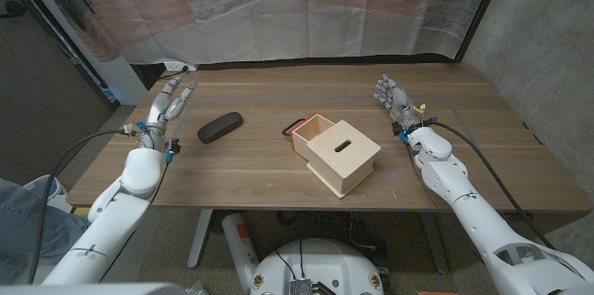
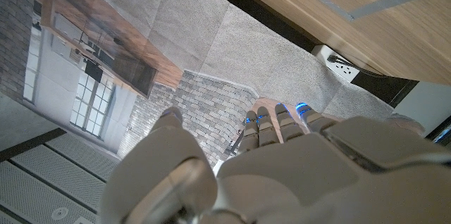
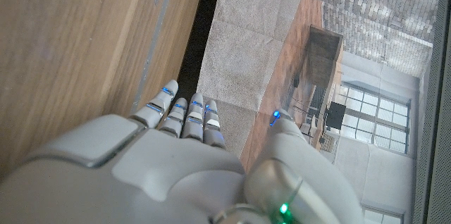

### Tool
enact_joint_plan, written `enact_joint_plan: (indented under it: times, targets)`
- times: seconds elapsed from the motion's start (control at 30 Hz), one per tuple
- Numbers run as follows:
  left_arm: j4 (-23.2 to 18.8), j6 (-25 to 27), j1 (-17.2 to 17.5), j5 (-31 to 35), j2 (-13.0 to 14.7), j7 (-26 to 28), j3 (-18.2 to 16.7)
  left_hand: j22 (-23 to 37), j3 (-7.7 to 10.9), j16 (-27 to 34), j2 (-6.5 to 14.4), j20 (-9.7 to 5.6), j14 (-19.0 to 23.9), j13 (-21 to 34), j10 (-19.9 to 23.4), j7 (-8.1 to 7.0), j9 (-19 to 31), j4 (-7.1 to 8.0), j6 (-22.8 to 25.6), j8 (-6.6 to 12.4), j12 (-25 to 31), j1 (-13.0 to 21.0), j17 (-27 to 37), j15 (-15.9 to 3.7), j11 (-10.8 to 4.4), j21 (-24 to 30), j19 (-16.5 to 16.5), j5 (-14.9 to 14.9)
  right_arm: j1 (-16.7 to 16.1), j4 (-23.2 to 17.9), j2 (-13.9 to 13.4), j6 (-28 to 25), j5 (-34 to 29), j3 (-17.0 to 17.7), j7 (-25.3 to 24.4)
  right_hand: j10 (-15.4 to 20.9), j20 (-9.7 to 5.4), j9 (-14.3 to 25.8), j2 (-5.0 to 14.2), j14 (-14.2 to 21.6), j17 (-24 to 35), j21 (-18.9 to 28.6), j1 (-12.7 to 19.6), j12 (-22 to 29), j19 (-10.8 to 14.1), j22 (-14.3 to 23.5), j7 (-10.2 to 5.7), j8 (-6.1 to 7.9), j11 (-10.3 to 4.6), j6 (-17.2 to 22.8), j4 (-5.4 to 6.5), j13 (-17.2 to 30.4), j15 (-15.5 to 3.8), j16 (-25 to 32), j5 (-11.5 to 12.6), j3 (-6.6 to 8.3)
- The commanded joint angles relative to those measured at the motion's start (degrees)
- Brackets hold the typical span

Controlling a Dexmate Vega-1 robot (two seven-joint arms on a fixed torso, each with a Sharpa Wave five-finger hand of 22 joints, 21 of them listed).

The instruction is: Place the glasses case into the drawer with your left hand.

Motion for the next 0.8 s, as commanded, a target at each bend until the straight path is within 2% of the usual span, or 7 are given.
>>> enact_joint_plan:
  times: [0.03, 0.8]
  targets:
    - [-2.68, 5.03, 0.51, 4.02, 1.43, 1.46, 0.89, 0.22, 0.02, -0.05, -0.11, 0.24, 0.21, 0.16, 0.12, 0.03, 0.28, -0.48, 0.25, 0.04, -0.19, 0.9, 0.19, -0.06, 0.01, 0.02, -0.16, 0.5, -0.35, -0.05, -0.09, -0.04, 0.19, 0.14, -0.04, 0.53, -1.52, 0.24, 0.19, 0.62, 0.07, -0.2, 0.53, 0.05, 0.55, 0.2, -0.05, 0.14, 0.0, 0.23, -0.36, 0.15, -0.19, 0.09, -0.2, 0.12]
    - [-6.58, 11.11, 2.21, 7.97, 3.63, 1.93, 0.84, 0.18, 0.06, -0.28, -0.97, 0.61, -0.01, 0.2, 0.2, 0.37, 0.32, -2.04, -0.25, -0.3, -0.36, 3.07, 0.17, 0.53, 0.05, -0.15, -0.35, 0.87, 0.15, 0.58, 0.27, 0.6, 0.09, 0.09, -0.04, 0.62, -1.53, 0.24, 0.29, 0.63, 0.07, -0.76, 0.54, 0.04, 0.74, 0.22, -0.17, 0.1, 0.0, 0.23, -0.56, 0.16, -0.17, 0.05, -0.18, 0.07]
